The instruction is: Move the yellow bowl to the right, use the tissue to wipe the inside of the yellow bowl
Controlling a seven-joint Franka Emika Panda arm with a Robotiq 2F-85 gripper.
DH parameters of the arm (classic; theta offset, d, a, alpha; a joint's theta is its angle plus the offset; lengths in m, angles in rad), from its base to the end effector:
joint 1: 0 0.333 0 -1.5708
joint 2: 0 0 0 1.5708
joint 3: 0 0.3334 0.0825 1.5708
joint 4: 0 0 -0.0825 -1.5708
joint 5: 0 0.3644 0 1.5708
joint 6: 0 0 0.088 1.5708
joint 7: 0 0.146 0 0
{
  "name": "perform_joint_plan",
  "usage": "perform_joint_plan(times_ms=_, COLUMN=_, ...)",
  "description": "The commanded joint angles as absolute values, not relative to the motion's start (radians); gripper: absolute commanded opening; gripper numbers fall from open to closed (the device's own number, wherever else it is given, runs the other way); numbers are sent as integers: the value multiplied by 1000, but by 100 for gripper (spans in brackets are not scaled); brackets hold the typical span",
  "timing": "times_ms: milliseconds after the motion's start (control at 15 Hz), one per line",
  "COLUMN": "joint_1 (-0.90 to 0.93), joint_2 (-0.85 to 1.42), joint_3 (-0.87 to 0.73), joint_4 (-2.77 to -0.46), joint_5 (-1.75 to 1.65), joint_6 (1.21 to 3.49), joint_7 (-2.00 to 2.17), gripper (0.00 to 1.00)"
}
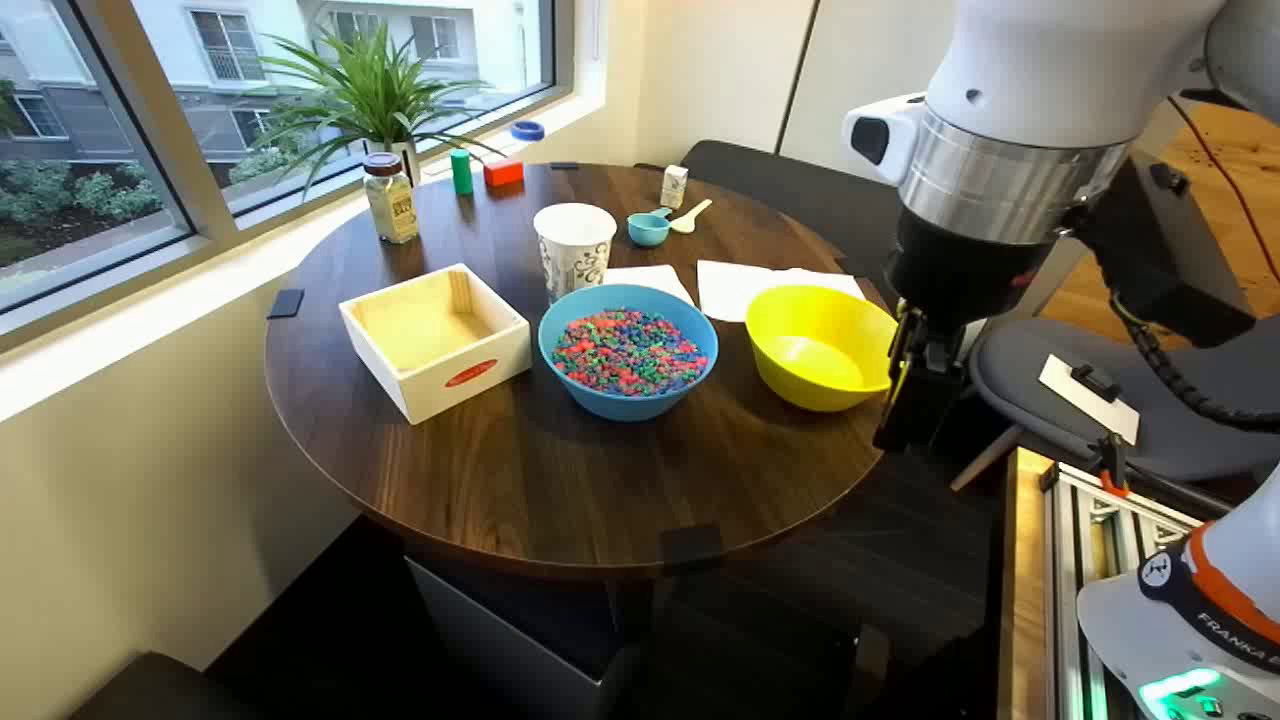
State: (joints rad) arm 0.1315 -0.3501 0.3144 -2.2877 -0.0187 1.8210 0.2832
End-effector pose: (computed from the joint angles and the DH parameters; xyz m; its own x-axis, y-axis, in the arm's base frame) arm 0.3642 0.1784 0.4587 0.9865 0.1353 -0.0922 0.1484 -0.9767 0.1552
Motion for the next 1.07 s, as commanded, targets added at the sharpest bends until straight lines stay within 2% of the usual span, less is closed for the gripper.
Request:
perform_joint_plan(times_ms=0, joint_1=152, joint_2=-347, joint_3=297, joint_4=-2286, joint_5=-25, joint_6=1819, joint_7=289, gripper=100)
perform_joint_plan(times_ms=533, joint_1=109, joint_2=-399, joint_3=235, joint_4=-2325, joint_5=-60, joint_6=1822, joint_7=287, gripper=100)
perform_joint_plan(times_ms=1000, joint_1=28, joint_2=-500, joint_3=74, joint_4=-2442, joint_5=-92, joint_6=1991, joint_7=179, gripper=100)
